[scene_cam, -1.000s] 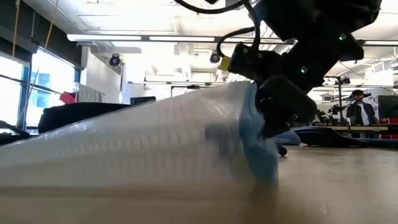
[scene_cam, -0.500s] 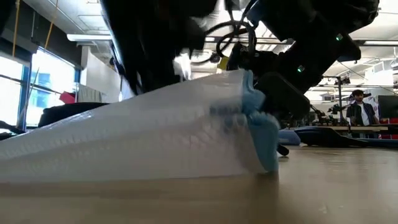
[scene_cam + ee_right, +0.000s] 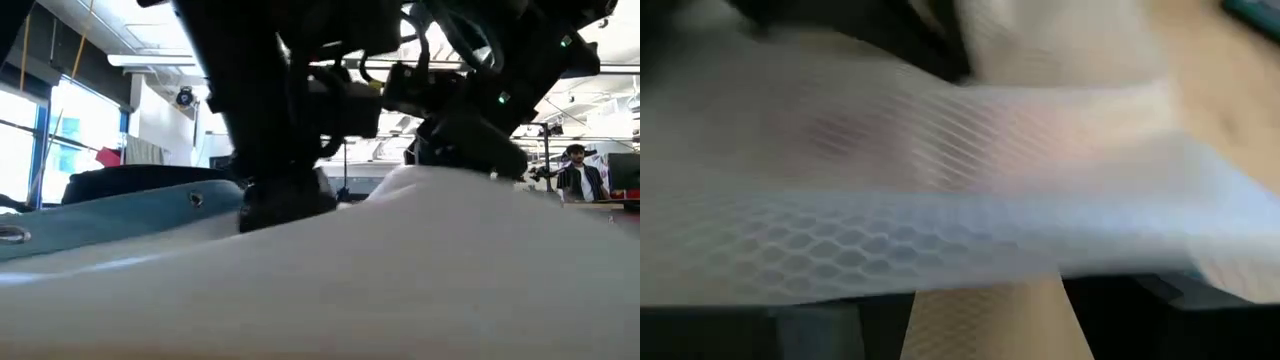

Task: Unpack backpack
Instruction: Remove the pink charger adapter from the transparent zipper bag

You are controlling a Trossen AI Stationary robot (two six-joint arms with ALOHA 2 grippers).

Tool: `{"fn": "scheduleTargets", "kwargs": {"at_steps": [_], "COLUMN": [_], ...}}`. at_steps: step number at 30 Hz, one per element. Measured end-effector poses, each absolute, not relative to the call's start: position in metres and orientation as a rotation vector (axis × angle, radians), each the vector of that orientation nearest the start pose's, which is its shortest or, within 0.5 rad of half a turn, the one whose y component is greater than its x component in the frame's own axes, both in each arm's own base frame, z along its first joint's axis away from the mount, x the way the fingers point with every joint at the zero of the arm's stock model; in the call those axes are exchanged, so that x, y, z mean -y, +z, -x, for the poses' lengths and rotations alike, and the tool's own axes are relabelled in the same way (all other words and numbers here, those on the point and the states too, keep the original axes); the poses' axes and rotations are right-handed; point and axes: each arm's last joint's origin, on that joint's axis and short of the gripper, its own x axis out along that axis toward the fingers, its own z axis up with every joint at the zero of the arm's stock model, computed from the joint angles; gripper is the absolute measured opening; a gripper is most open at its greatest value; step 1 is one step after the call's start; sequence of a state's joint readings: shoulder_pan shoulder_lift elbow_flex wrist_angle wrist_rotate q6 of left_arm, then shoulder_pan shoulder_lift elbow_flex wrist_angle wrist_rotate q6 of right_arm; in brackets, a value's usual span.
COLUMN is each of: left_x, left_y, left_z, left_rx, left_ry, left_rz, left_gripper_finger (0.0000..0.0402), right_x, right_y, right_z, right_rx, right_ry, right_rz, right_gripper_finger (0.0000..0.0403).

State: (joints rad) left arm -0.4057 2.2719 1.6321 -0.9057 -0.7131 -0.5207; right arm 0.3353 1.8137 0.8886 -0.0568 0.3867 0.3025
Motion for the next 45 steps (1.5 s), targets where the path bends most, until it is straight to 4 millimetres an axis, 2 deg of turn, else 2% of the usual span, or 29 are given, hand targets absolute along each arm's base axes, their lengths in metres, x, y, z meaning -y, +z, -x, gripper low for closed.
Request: {"fn": "scheduleTargets", "kwargs": {"at_steps": [6, 12, 18, 27, 33, 36, 39, 45], "left_x": [0.146, 0.144, 0.144, 0.144, 0.144, 0.145, 0.145, 0.146], "left_y": [0.109, 0.104, 0.104, 0.103, 0.103, 0.103, 0.103, 0.103], "left_z": [-0.389, -0.384, -0.389, -0.398, -0.399, -0.399, -0.398, -0.39], "left_rx": [-1.206, -1.21, -1.196, -1.149, -1.138, -1.138, -1.141, -1.18], "left_ry": [0.602, 0.61, 0.571, 0.517, 0.519, 0.519, 0.525, 0.569], "left_rz": [-0.394, -0.406, -0.441, -0.469, -0.471, -0.472, -0.467, -0.459], "left_gripper_finger": [0.0, 0.0, 0.0, 0.0, 0.0, 0.0, 0.0, 0.0], "right_x": [-0.106, -0.101, -0.086, -0.049, -0.045, -0.048, -0.048, -0.049], "right_y": [0.122, 0.111, 0.112, 0.118, 0.103, 0.098, 0.098, 0.108], "right_z": [-0.306, -0.298, -0.311, -0.329, -0.333, -0.335, -0.335, -0.332], "right_rx": [-0.95, -0.944, -0.851, -0.768, -0.781, -0.768, -0.768, -0.785], "right_ry": [-0.184, -0.182, -0.072, 0.052, 0.071, 0.081, 0.081, 0.089], "right_rz": [0.169, 0.235, 0.22, 0.05, 0.03, 0.031, 0.03, 0.041], "right_gripper_finger": [0.0217, 0.0218, 0.0236, 0.0298, 0.0304, 0.0287, 0.0243, 0.0081]}}
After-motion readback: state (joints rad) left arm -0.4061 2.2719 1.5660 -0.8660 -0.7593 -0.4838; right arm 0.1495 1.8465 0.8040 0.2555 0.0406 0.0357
